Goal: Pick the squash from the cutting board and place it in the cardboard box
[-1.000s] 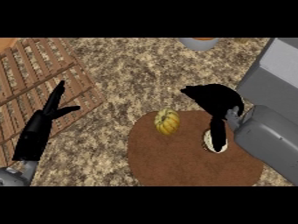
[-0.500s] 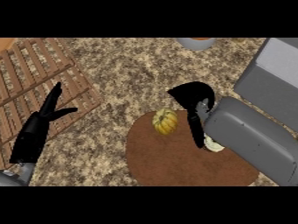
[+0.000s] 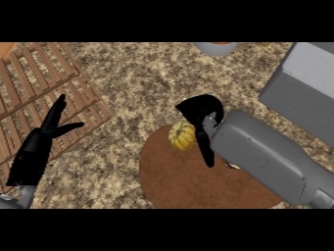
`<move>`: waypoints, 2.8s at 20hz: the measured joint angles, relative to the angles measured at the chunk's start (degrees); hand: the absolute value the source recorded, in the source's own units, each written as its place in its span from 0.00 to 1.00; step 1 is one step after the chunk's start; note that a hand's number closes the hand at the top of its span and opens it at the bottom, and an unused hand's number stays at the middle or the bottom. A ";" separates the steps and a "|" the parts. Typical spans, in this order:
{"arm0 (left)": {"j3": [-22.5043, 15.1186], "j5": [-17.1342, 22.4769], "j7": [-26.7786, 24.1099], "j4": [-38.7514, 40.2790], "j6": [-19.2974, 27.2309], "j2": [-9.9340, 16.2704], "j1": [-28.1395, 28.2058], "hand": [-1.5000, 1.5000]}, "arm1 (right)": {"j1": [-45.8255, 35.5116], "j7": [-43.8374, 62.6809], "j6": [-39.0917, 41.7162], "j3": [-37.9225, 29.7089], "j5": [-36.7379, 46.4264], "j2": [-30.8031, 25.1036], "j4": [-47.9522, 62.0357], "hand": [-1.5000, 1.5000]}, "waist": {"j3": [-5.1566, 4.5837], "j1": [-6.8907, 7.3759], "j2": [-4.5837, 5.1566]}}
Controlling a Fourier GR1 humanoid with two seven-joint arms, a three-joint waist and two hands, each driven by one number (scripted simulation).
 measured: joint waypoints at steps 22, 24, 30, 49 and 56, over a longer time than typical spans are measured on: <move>0.60 0.04 0.52 -0.70 -0.26 0.46 1.03 0.50 | -0.29 2.40 1.13 1.19 1.56 8.83 6.31 0.00 | -0.11 -0.79 -0.08; 0.64 -0.15 0.31 -0.68 0.00 0.35 1.15 0.50 | 0.43 2.42 0.42 1.92 2.77 9.15 7.13 1.00 | -0.08 -0.83 -0.08; 0.59 -0.24 0.43 -0.66 -0.13 0.15 0.85 0.50 | -0.78 -1.40 -4.07 4.82 10.08 8.23 7.65 1.00 | -0.06 -0.51 0.09; 3.92 -0.51 0.97 -5.41 6.22 3.02 11.09 0.50 | 5.01 -34.66 -28.88 -10.77 13.86 -29.76 6.96 1.00 | 1.23 -8.50 -0.42; 4.32 -0.76 0.55 -6.47 7.16 2.94 11.67 0.50 | 9.07 -57.38 -37.07 -22.65 6.39 -41.20 9.70 1.00 | 1.06 -8.51 0.34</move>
